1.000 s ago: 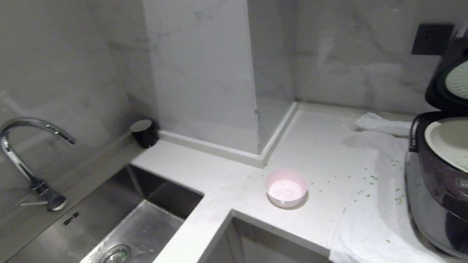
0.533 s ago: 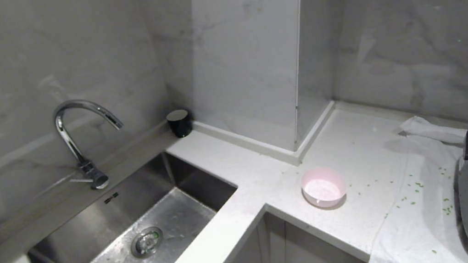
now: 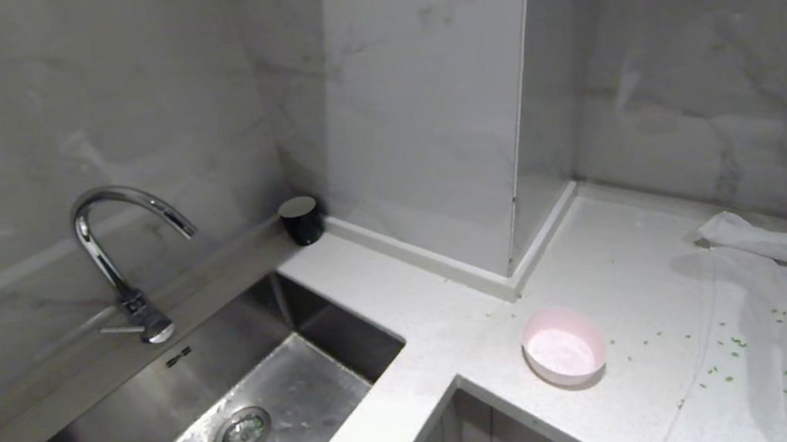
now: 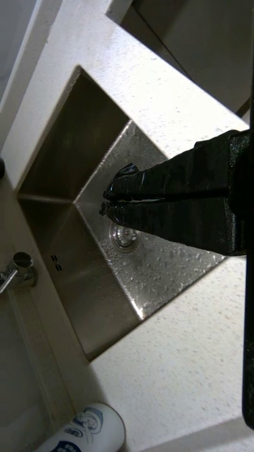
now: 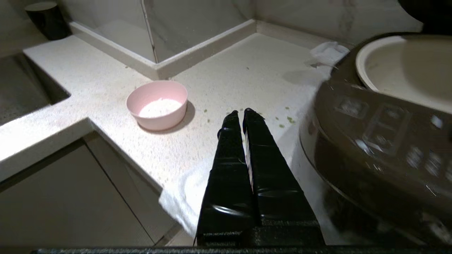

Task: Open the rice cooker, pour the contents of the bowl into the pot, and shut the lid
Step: Turn on the tap

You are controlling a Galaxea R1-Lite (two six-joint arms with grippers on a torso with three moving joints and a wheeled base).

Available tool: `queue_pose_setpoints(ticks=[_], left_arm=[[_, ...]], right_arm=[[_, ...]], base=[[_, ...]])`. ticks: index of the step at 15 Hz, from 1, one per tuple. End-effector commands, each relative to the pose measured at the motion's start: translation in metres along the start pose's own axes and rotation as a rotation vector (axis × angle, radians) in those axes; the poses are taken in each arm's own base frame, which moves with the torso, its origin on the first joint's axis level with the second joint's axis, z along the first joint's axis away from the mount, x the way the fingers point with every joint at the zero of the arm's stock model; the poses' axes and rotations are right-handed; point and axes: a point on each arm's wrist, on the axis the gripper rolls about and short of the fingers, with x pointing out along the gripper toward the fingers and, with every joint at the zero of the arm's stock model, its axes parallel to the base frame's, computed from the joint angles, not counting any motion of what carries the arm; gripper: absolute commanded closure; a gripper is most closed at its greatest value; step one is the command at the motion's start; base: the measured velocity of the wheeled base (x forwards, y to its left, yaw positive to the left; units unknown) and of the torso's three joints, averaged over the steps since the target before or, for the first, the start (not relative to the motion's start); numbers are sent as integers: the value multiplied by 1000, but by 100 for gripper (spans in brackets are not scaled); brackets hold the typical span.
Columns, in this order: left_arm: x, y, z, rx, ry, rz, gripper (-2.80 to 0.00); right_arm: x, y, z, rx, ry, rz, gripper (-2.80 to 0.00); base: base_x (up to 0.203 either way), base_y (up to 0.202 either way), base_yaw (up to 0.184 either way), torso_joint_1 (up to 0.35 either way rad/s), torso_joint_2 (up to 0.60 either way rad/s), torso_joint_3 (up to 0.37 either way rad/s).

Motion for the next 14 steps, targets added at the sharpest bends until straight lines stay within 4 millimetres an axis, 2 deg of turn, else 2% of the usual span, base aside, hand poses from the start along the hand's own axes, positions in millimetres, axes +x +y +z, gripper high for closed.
queue_pose_setpoints(ticks=[1,3,14], left_arm=[[0,0,0,0,-1,-1,0],[0,0,0,0,-1,-1,0],[0,0,0,0,-1,-1,0]], right_arm=[[0,0,0,0,1,1,0],[0,0,0,0,1,1,0],[0,0,0,0,1,1,0]], base=[[201,-11,5,-2,-6,3],[162,-58,7,-2,-8,6],[0,0,0,0,0,0]])
